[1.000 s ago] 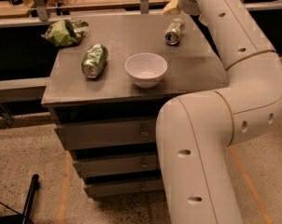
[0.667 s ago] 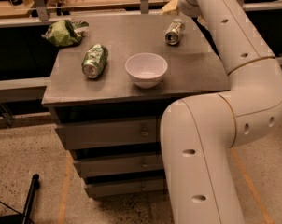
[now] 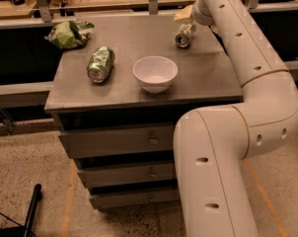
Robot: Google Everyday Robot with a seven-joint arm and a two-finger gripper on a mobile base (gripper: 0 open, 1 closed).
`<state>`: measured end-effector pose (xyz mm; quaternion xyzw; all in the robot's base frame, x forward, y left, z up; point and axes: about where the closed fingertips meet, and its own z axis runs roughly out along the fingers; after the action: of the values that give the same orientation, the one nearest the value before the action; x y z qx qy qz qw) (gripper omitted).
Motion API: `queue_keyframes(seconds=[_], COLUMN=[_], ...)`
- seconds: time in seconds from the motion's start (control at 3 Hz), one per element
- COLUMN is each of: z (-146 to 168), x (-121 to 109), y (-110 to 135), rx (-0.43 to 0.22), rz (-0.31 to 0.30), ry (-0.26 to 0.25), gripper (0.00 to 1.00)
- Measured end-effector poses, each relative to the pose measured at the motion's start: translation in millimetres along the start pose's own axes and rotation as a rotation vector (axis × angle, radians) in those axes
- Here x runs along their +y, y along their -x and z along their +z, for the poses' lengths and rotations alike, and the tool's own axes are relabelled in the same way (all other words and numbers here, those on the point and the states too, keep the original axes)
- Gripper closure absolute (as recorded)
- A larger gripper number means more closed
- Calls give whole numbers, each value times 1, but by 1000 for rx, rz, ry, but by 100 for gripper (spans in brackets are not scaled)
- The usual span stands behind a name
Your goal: Move 7up can near green can
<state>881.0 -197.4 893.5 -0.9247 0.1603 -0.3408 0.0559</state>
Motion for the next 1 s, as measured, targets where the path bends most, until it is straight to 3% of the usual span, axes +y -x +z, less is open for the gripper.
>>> queue_keyframes(seconds=[0.67,1.0], z=[28,38], x=[-5,-20], y=[2,14], rx=[19,-9], rz=[-35,-73], ry=[24,6], gripper=[0,0])
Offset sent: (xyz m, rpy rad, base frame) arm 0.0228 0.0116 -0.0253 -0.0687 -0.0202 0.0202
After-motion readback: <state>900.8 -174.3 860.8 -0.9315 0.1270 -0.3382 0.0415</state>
